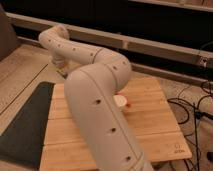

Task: Place the white sponge in the ceramic bowl

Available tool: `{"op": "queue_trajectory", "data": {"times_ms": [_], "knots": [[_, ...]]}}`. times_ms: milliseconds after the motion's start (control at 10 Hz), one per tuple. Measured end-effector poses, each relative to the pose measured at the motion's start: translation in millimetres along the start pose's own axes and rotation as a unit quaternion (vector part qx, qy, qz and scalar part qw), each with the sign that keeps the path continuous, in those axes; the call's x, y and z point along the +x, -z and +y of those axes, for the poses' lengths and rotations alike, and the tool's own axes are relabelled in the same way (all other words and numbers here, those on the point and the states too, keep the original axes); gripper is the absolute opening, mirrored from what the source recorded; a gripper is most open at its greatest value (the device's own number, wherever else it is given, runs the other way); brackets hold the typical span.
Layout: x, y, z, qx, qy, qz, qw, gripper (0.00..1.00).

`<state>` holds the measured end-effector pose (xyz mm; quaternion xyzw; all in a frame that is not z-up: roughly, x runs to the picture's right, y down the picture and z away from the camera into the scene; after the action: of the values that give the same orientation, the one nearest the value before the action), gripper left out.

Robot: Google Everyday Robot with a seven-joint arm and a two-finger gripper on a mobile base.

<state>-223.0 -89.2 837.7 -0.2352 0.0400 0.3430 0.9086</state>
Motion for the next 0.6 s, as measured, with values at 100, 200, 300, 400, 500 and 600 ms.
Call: {"op": "queue_trajectory", "data": {"times_ms": [100, 200, 300, 400, 500, 600], "knots": [[35.6, 0.5, 4.3, 0.012, -0.020, 0.006, 0.9997, 0.00], [64.0, 0.8, 9.6, 0.020, -0.036, 0.011, 0.9991, 0.00], [85.1, 0.5, 16.5, 0.024, -0.049, 0.015, 0.9984, 0.00], [109.4, -0.6, 24.6, 0.026, -0.064, 0.019, 0.9974, 0.00], [131.9, -3.1, 32.4, 0.026, -0.080, 0.025, 0.9961, 0.00], [145.1, -5.2, 37.4, 0.025, -0.091, 0.029, 0.9951, 0.00]]}}
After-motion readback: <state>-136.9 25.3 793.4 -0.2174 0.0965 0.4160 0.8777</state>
